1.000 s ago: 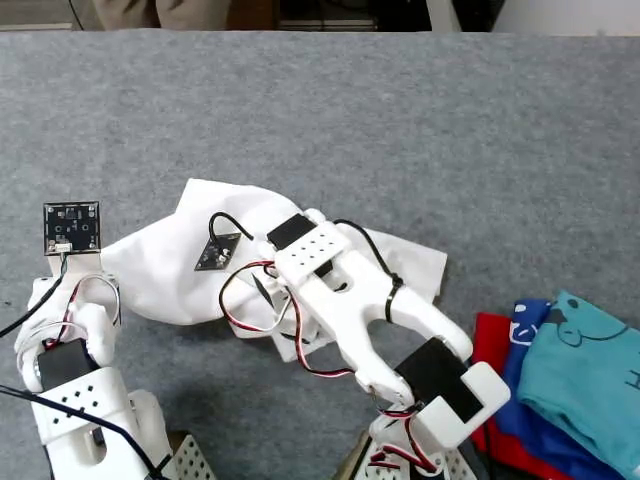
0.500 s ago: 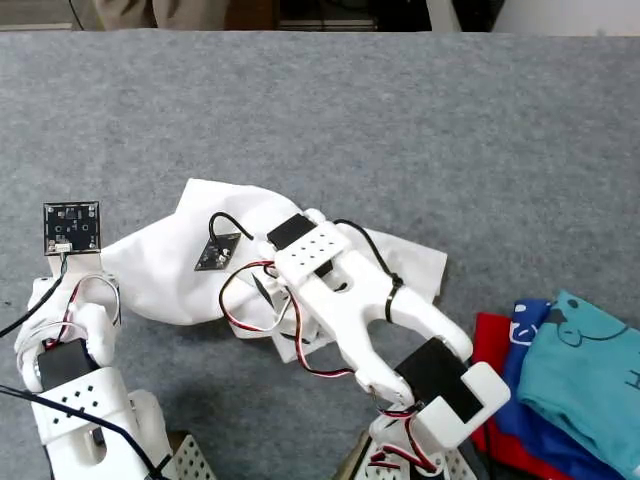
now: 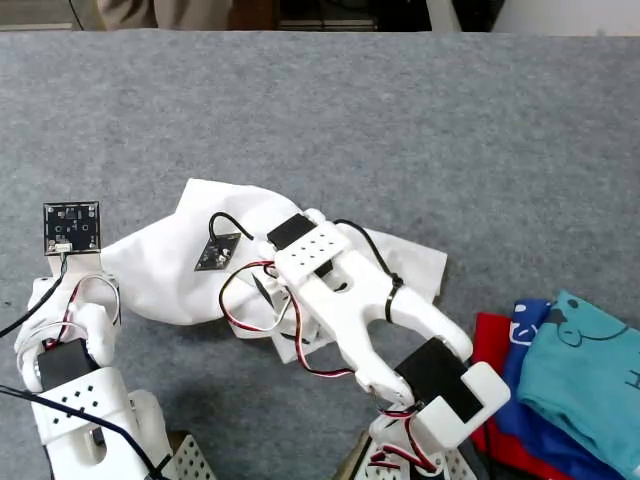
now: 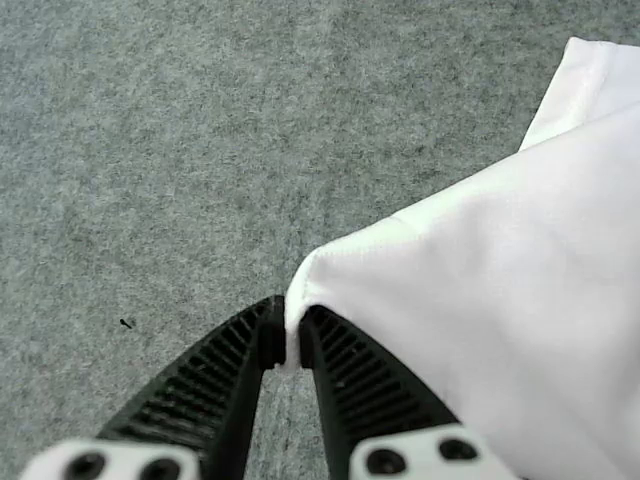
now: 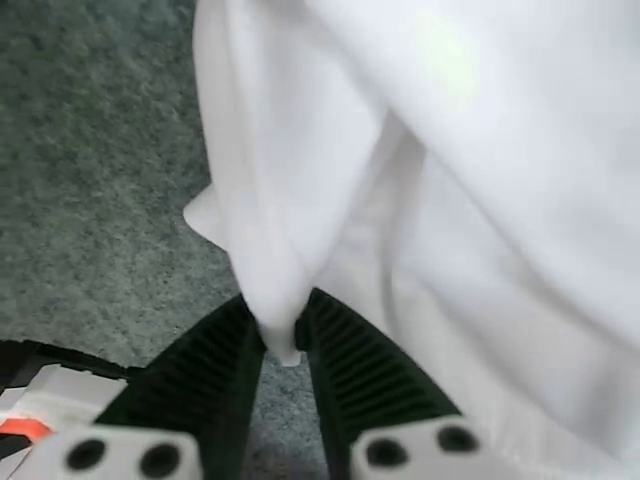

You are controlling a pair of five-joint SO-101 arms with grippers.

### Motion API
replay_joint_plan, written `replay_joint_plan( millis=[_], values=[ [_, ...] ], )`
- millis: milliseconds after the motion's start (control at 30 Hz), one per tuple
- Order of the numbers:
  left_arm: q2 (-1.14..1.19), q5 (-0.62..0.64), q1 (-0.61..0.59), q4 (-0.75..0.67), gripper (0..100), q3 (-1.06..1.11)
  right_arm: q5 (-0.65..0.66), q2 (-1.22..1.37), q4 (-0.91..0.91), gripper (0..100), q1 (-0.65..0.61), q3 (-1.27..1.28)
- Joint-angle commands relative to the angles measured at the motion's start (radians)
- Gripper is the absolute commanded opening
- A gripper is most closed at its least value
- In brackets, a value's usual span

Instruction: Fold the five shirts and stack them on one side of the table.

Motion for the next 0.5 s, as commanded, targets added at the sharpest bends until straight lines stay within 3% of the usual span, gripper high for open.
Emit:
replay_joint_plan(
  millis=[0, 300, 467],
  values=[
    [-0.012, -0.006, 0.000, -0.017, 2, -0.012, 0.008, -0.013, 0.006, 0.5, 0.054, -0.045],
    [-0.012, -0.003, -0.003, -0.021, 2, -0.147, 0.078, -0.105, 0.141, 0.4, 0.229, -0.139],
    [-0.004, 0.071, -0.060, 0.137, 2, -0.519, 0.135, -0.395, 0.341, 0.4, 0.360, -0.398]
  ],
)
